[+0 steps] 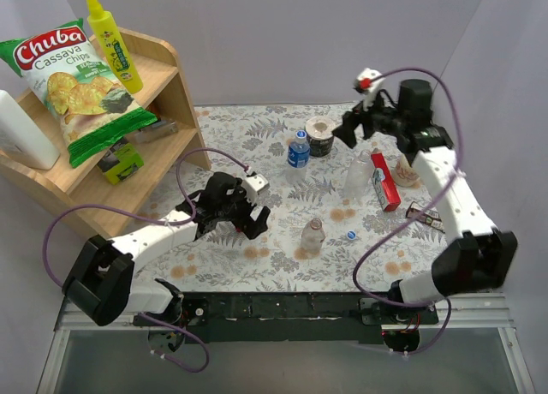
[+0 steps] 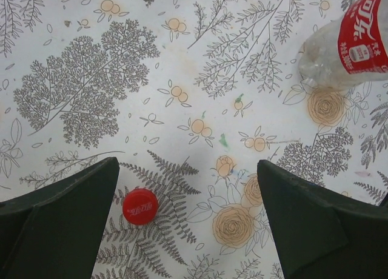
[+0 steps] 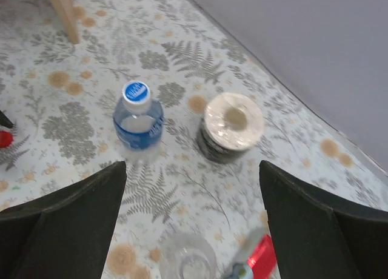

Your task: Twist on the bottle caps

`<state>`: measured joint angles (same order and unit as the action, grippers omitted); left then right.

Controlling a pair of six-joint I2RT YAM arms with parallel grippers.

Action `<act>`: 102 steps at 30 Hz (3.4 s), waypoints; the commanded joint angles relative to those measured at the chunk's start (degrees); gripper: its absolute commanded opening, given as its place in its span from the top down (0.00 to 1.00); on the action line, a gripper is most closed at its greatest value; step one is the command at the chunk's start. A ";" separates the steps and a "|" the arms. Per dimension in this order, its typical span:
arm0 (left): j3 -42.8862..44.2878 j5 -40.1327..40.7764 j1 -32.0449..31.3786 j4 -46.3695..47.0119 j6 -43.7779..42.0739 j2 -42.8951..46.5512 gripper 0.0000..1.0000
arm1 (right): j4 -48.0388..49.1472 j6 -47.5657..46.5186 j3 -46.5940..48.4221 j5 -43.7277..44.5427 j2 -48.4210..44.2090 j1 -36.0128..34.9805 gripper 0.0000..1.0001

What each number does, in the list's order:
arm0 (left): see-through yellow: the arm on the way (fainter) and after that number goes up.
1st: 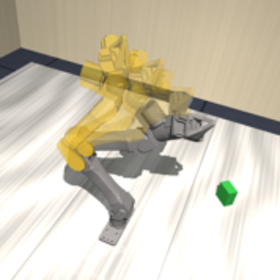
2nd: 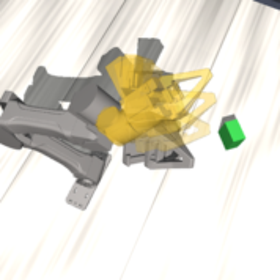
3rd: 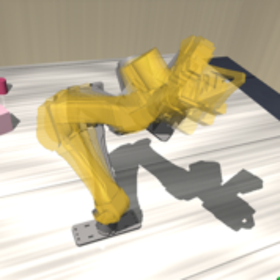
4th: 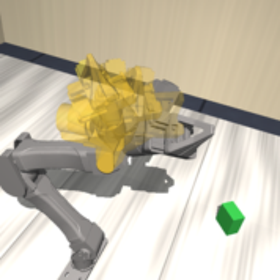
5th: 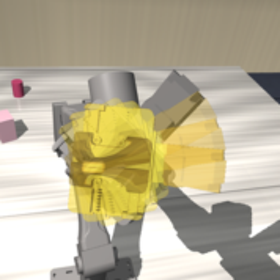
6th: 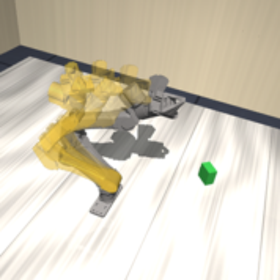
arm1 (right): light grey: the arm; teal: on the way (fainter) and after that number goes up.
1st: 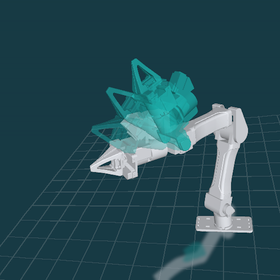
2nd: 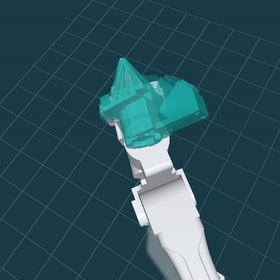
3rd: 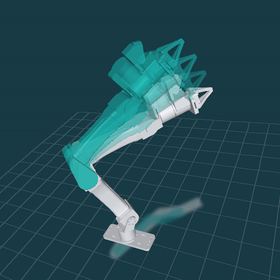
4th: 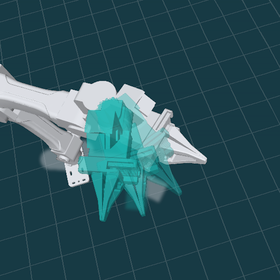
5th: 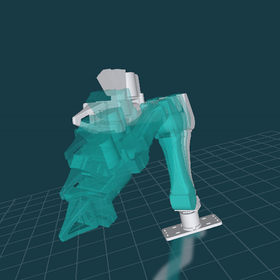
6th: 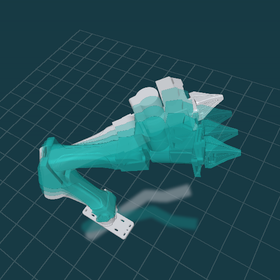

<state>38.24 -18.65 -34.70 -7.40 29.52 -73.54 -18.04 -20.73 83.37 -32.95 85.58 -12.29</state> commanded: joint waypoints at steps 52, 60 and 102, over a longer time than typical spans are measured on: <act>42.88 6.52 -13.29 7.05 -11.33 -16.37 0.02 | 38.37 45.08 -15.97 -16.27 -21.60 13.35 0.99; 45.16 7.06 -14.17 12.15 -10.53 -21.02 0.02 | 39.14 44.46 -20.00 -18.91 -23.79 12.38 0.99; 39.12 -14.39 -1.96 2.56 -1.48 -11.91 0.71 | -4.15 7.07 -1.20 -26.02 -25.30 11.06 0.19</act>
<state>80.82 -27.90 -38.74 -4.64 26.06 -94.85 -2.98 4.12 75.85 -55.96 59.07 -1.43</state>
